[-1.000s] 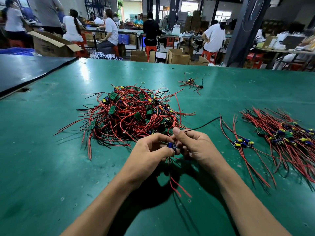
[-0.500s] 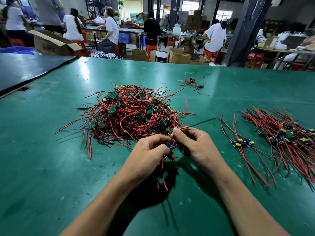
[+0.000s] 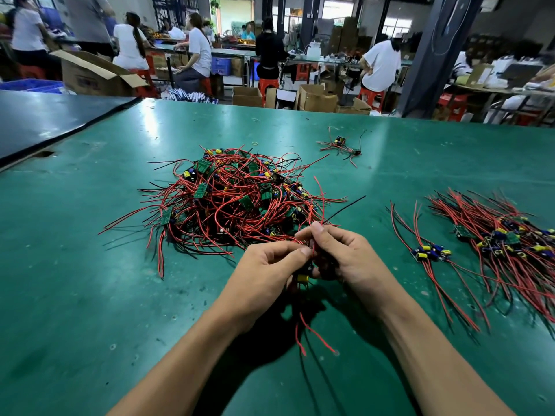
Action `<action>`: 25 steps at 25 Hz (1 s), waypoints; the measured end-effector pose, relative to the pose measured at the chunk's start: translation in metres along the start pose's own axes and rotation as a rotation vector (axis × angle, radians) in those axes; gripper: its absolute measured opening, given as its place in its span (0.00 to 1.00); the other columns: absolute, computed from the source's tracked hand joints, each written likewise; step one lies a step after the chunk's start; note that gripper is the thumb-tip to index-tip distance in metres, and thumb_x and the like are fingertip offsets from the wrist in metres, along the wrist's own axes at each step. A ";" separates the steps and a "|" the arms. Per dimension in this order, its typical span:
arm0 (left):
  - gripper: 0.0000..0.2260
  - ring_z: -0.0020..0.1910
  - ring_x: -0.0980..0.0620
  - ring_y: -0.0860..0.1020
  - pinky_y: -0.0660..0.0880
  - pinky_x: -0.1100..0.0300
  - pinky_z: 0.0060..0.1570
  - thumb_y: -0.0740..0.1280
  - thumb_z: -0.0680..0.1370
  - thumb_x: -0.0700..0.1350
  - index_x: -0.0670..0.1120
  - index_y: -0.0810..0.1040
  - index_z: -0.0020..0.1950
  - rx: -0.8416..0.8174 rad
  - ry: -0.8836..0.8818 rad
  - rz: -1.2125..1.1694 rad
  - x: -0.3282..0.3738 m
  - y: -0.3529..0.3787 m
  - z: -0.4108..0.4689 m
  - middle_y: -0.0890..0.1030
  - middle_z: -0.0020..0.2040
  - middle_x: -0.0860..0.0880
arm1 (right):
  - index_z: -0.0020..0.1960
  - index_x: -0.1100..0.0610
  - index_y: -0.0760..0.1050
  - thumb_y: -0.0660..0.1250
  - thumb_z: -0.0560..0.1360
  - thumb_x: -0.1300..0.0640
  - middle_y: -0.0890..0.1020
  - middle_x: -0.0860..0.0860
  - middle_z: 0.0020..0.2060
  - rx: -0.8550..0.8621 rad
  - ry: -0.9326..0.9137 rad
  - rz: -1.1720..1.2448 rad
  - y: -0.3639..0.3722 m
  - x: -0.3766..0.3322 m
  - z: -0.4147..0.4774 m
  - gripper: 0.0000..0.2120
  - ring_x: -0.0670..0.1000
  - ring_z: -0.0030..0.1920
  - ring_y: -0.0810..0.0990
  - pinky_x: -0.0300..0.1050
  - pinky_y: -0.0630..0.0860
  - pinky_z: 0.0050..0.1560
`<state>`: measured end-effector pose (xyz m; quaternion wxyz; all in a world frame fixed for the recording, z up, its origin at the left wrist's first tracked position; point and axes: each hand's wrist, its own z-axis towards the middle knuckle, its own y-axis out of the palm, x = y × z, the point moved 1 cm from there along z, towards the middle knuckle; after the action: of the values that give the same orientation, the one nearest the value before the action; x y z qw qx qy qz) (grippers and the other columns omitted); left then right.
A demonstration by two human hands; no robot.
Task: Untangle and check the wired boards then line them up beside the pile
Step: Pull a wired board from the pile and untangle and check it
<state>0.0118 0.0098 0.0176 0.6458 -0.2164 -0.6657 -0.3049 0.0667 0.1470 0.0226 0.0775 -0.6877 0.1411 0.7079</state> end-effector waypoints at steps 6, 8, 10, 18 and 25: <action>0.09 0.29 0.55 0.80 0.74 0.66 0.28 0.67 0.78 0.38 0.43 0.82 0.40 0.005 -0.013 0.005 0.000 0.001 -0.001 0.83 0.33 0.45 | 0.54 0.57 0.85 0.67 0.76 0.48 0.86 0.53 0.42 -0.066 -0.005 -0.022 0.005 0.005 -0.004 0.15 0.46 0.40 0.83 0.35 0.77 0.36; 0.08 0.27 0.56 0.76 0.71 0.66 0.28 0.67 0.79 0.40 0.42 0.82 0.41 0.016 0.010 0.096 -0.002 0.000 -0.001 0.81 0.33 0.48 | 0.54 0.58 0.84 0.69 0.73 0.49 0.87 0.54 0.45 -0.067 -0.043 -0.068 0.004 0.003 -0.003 0.16 0.46 0.45 0.84 0.36 0.79 0.43; 0.07 0.29 0.55 0.72 0.69 0.64 0.29 0.66 0.79 0.42 0.41 0.82 0.45 0.013 0.040 0.183 -0.005 0.000 0.000 0.80 0.34 0.48 | 0.54 0.60 0.84 0.71 0.72 0.51 0.87 0.57 0.47 -0.073 -0.039 -0.039 0.002 0.004 -0.002 0.16 0.49 0.46 0.84 0.42 0.82 0.47; 0.04 0.39 0.58 0.81 0.77 0.64 0.42 0.70 0.76 0.37 0.42 0.85 0.44 0.004 0.045 0.128 -0.008 -0.007 0.005 0.86 0.43 0.54 | 0.50 0.58 0.85 0.66 0.79 0.46 0.85 0.58 0.40 -0.024 0.046 0.019 0.005 0.010 -0.001 0.17 0.53 0.37 0.83 0.45 0.82 0.39; 0.09 0.36 0.58 0.80 0.75 0.66 0.40 0.68 0.76 0.35 0.45 0.85 0.39 -0.004 0.140 0.217 -0.005 -0.007 0.001 0.85 0.37 0.50 | 0.46 0.62 0.83 0.68 0.78 0.45 0.81 0.51 0.34 -0.112 0.097 -0.042 0.003 0.014 -0.003 0.19 0.45 0.32 0.78 0.36 0.73 0.31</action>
<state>0.0068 0.0060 0.0121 0.7196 -0.2663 -0.5911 -0.2489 0.0686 0.1423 0.0092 0.0468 -0.7272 0.0904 0.6789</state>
